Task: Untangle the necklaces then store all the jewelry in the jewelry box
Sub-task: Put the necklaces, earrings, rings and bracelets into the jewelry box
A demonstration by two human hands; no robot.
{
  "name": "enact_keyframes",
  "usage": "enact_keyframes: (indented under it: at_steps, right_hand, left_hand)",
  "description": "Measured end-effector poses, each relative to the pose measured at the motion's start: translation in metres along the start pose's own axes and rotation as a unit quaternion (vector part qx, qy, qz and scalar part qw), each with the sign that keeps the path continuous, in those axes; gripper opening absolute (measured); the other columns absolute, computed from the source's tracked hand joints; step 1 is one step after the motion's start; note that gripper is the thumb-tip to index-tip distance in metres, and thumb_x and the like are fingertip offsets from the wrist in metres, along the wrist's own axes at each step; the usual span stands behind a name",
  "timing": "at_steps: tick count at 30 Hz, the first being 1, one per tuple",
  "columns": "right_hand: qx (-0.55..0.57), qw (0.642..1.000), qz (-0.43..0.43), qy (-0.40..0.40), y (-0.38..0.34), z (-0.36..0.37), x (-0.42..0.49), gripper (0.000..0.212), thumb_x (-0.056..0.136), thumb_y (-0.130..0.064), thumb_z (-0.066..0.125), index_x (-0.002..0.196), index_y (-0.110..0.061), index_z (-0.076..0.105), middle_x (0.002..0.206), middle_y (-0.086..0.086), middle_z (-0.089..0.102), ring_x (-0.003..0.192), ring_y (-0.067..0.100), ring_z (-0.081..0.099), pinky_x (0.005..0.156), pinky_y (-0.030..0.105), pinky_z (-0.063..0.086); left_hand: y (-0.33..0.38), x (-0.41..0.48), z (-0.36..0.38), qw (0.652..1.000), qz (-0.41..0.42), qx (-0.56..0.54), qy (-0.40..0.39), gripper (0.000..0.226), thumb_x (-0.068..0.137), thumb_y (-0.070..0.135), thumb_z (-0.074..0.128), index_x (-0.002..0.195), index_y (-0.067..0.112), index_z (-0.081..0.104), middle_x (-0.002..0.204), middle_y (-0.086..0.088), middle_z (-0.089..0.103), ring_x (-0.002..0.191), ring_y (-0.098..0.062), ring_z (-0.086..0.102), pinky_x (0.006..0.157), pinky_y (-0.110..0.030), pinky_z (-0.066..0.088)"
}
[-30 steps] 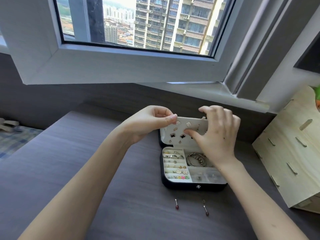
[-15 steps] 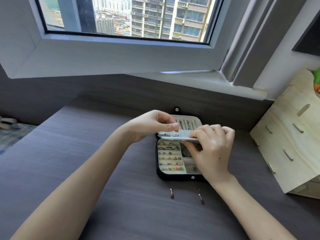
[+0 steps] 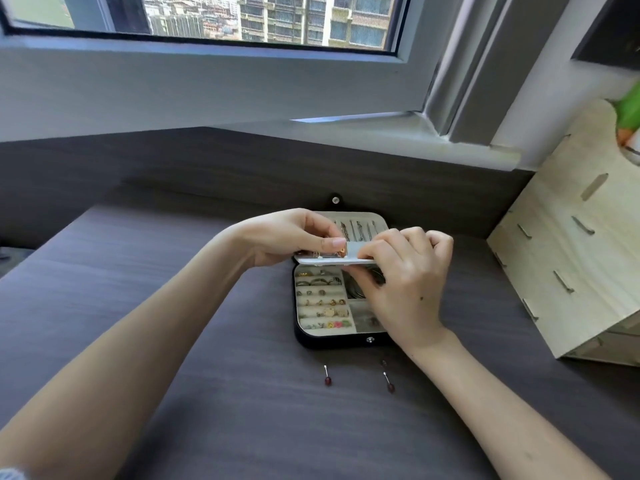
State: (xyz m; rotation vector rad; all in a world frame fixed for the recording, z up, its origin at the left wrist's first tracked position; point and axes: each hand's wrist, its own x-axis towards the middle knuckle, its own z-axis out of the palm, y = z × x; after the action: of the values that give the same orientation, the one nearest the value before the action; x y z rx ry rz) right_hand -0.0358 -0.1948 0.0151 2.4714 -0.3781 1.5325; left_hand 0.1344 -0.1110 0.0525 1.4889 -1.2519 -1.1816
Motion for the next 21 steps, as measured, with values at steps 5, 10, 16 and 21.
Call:
enact_keyframes:
  at_steps: [5, 10, 16, 21]
  right_hand:
    - [0.001, 1.000, 0.002, 0.001, 0.000, -0.001, 0.000, 0.032, 0.083, -0.042, 0.070, 0.067, -0.016, 0.063, 0.071, -0.004, 0.062, 0.068, 0.019, 0.053, 0.073, 0.034, 0.029]
    - [-0.002, 1.000, 0.003, -0.002, 0.000, 0.000, -0.001, 0.032, 0.084, -0.042, 0.069, 0.067, -0.016, 0.062, 0.071, -0.004, 0.062, 0.068, 0.019, 0.052, 0.073, 0.034, 0.029]
    - [-0.001, 1.000, 0.003, -0.002, 0.000, 0.000, -0.001, 0.034, 0.085, -0.043, 0.068, 0.066, -0.016, 0.061, 0.070, -0.005, 0.061, 0.067, 0.020, 0.052, 0.073, 0.034, 0.028]
    - [0.000, 1.000, 0.005, -0.002, 0.000, 0.001, -0.001, 0.031, 0.084, -0.040, 0.069, 0.067, -0.016, 0.062, 0.070, -0.005, 0.061, 0.068, 0.019, 0.051, 0.073, 0.033, 0.026]
  left_hand:
    - [0.000, 0.001, -0.002, 1.000, -0.007, -0.009, -0.013, 0.014, 0.079, 0.022, 0.061, 0.081, 0.008, 0.065, 0.072, 0.007, 0.066, 0.069, -0.003, 0.060, 0.065, -0.016, 0.049]
    - [-0.001, 0.002, -0.005, 0.999, -0.005, -0.006, -0.032, 0.014, 0.078, 0.021, 0.061, 0.082, 0.008, 0.063, 0.071, 0.009, 0.066, 0.069, -0.002, 0.060, 0.065, -0.016, 0.048]
    - [0.002, 0.003, -0.007, 0.998, 0.012, 0.038, -0.042, 0.014, 0.078, 0.022, 0.062, 0.082, 0.009, 0.063, 0.075, 0.008, 0.064, 0.071, -0.003, 0.059, 0.066, -0.015, 0.048]
    - [0.019, 0.004, -0.010, 0.985, 0.027, 0.166, -0.051, 0.012, 0.078, 0.028, 0.066, 0.079, 0.016, 0.067, 0.075, 0.011, 0.064, 0.073, -0.004, 0.058, 0.073, -0.019, 0.049]
